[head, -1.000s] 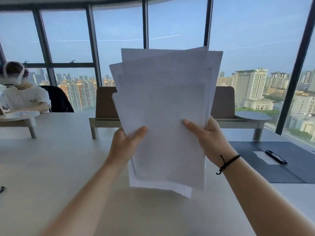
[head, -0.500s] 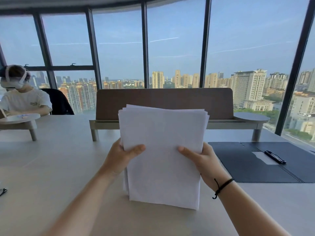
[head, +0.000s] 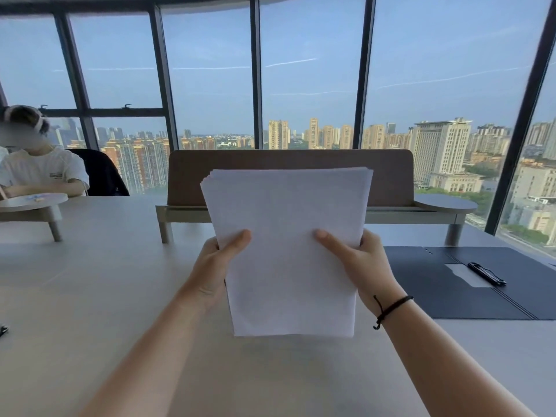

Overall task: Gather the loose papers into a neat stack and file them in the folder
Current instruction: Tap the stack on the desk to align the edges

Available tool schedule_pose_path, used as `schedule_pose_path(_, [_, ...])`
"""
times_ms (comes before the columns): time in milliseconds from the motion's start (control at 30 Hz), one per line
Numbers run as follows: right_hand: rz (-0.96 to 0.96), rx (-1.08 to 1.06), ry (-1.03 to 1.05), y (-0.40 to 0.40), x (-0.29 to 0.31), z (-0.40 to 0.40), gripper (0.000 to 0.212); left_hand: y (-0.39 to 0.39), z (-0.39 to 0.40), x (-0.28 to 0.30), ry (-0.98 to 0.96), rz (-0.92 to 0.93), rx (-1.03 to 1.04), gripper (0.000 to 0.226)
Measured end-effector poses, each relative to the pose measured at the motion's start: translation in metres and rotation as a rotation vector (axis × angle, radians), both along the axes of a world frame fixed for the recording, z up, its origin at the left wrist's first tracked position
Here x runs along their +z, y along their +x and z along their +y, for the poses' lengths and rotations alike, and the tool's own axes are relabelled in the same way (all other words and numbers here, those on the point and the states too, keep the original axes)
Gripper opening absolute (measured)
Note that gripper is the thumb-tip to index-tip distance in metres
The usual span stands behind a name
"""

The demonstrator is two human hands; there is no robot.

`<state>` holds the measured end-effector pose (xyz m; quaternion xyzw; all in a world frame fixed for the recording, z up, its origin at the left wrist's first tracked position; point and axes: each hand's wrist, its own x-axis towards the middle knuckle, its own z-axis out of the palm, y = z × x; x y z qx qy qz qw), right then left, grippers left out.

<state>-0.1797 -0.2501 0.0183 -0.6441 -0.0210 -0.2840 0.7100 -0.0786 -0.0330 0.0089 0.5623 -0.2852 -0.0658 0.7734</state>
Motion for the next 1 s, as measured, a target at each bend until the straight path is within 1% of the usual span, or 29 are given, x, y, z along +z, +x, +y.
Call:
schedule_pose_path(67, [0.019, 0.011, 0.013, -0.003, -0.011, -0.004, 0.032, 0.007, 0.006, -0.013, 0.031, 0.009, -0.018, 0.055])
schedule_pose_path(100, [0.038, 0.021, 0.032, -0.005, -0.02, -0.004, 0.035, 0.008, 0.007, -0.023, 0.057, 0.031, -0.019, 0.063])
schedule_pose_path(200, [0.112, 0.039, 0.095, -0.005, -0.047, -0.001, 0.04, 0.005, 0.001, -0.055, 0.144, 0.071, -0.008, 0.069])
schedule_pose_path(233, [0.129, 0.039, 0.119, -0.004, -0.052, 0.001, 0.036, 0.002, -0.004, -0.061, 0.153, 0.074, 0.024, 0.065])
schedule_pose_path(267, [0.137, 0.031, 0.134, -0.002, -0.054, 0.003, 0.03, 0.0, -0.009, -0.064, 0.152, 0.075, 0.071, 0.056])
schedule_pose_path(367, [0.122, -0.005, 0.108, 0.003, -0.045, 0.004, 0.013, -0.003, -0.019, -0.054, 0.173, 0.043, 0.221, 0.014])
schedule_pose_path(400, [0.106, -0.013, 0.097, 0.004, -0.04, 0.003, 0.01, -0.001, -0.019, -0.048, 0.171, 0.027, 0.254, 0.007])
schedule_pose_path(433, [0.084, -0.017, 0.09, 0.004, -0.035, 0.003, 0.01, 0.001, -0.018, -0.043, 0.157, 0.016, 0.272, 0.007])
schedule_pose_path(467, [0.063, -0.015, 0.089, 0.005, -0.032, 0.002, 0.01, 0.002, -0.017, -0.039, 0.134, 0.015, 0.271, 0.012])
schedule_pose_path(533, [0.059, 0.008, 0.118, 0.006, -0.035, -0.001, 0.012, 0.004, -0.014, -0.041, 0.099, 0.061, 0.204, 0.025])
schedule_pose_path(633, [0.191, 0.058, 0.164, 0.003, -0.066, -0.001, 0.018, -0.001, -0.013, -0.07, 0.136, 0.208, 0.082, 0.033])
schedule_pose_path(667, [0.248, 0.067, 0.155, 0.002, -0.08, 0.0, 0.019, -0.003, -0.013, -0.082, 0.159, 0.243, 0.059, 0.04])
schedule_pose_path(700, [0.294, 0.067, 0.135, 0.001, -0.091, 0.002, 0.018, -0.005, -0.013, -0.091, 0.193, 0.252, 0.057, 0.049])
schedule_pose_path(733, [0.322, 0.061, 0.113, 0.0, -0.097, 0.003, 0.017, -0.004, -0.013, -0.096, 0.224, 0.234, 0.071, 0.053])
schedule_pose_path(767, [0.33, 0.054, 0.092, 0.0, -0.099, 0.003, 0.016, -0.002, -0.014, -0.097, 0.244, 0.208, 0.104, 0.047])
schedule_pose_path(833, [0.305, 0.038, 0.06, 0.004, -0.09, 0.002, 0.016, 0.004, -0.015, -0.09, 0.257, 0.154, 0.169, 0.018])
schedule_pose_path(867, [0.281, 0.028, 0.048, 0.006, -0.083, 0.002, 0.017, 0.006, -0.015, -0.083, 0.256, 0.13, 0.192, 0.012])
schedule_pose_path(933, [0.247, 0.017, 0.036, 0.01, -0.073, 0.0, 0.016, 0.009, -0.014, -0.076, 0.275, 0.091, 0.2, 0.016])
schedule_pose_path(1000, [0.258, 0.038, 0.032, 0.01, -0.075, -0.001, 0.015, 0.008, -0.011, -0.081, 0.311, 0.093, 0.194, 0.014])
